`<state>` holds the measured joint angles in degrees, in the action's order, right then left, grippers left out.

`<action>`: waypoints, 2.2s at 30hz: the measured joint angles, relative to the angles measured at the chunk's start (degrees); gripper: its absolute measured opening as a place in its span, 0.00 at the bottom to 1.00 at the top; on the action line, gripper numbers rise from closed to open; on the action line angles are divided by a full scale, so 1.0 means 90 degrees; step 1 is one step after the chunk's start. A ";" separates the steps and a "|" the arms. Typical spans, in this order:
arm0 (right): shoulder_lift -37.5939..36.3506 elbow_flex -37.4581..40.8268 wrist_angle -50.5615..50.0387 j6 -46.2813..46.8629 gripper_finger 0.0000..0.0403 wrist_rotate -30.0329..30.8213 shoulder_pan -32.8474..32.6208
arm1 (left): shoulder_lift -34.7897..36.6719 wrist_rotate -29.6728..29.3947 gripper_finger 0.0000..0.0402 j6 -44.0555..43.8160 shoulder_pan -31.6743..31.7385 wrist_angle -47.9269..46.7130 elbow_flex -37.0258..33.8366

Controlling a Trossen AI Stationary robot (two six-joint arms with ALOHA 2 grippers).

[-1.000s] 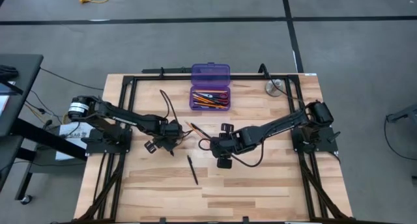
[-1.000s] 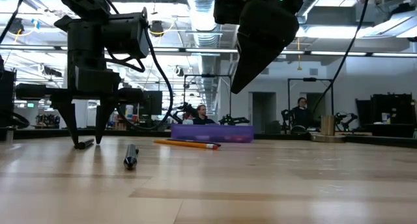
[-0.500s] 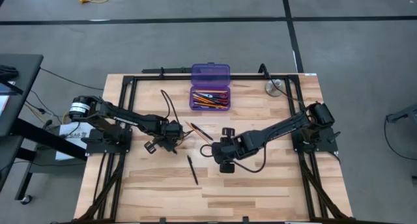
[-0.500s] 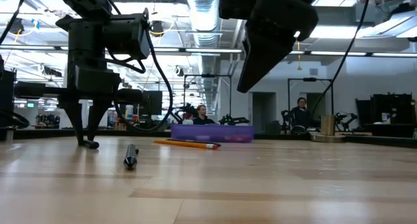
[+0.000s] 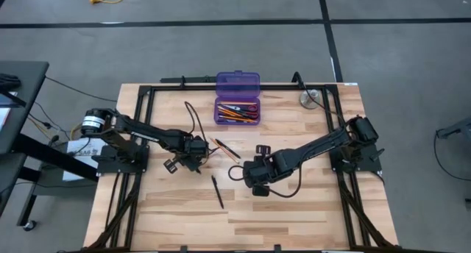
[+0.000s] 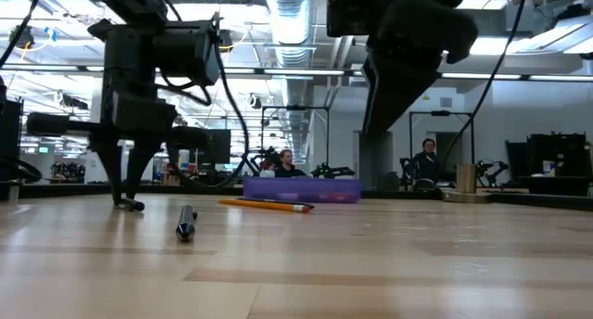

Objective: Pick & place school supplies into a supply box
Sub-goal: Put the black pen into the violet supply box

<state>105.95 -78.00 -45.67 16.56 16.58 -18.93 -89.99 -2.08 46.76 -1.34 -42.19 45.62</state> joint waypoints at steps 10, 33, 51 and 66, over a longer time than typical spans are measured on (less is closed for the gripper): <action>0.0000 0.0000 -0.0523 0.0323 0.38 0.0429 -0.0271 | 0.0027 0.0167 0.02 0.0001 -0.0119 -0.0809 0.1119; -0.0036 0.1024 0.0099 0.2501 0.38 0.1954 -0.1203 | -0.0281 0.1301 0.03 0.0850 0.3156 0.0600 0.3680; 0.0024 0.1433 0.1296 0.3213 0.38 0.2487 -0.1480 | -0.3641 0.0867 0.05 -0.0651 0.3453 -0.0428 0.6342; 0.0024 0.1433 0.1411 0.3298 0.38 0.2485 -0.1555 | -0.3738 0.1369 0.22 -0.0925 0.3423 -0.1049 0.6378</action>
<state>106.17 -65.10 -32.97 46.24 38.94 -32.93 -123.63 10.24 38.44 29.47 -51.64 103.02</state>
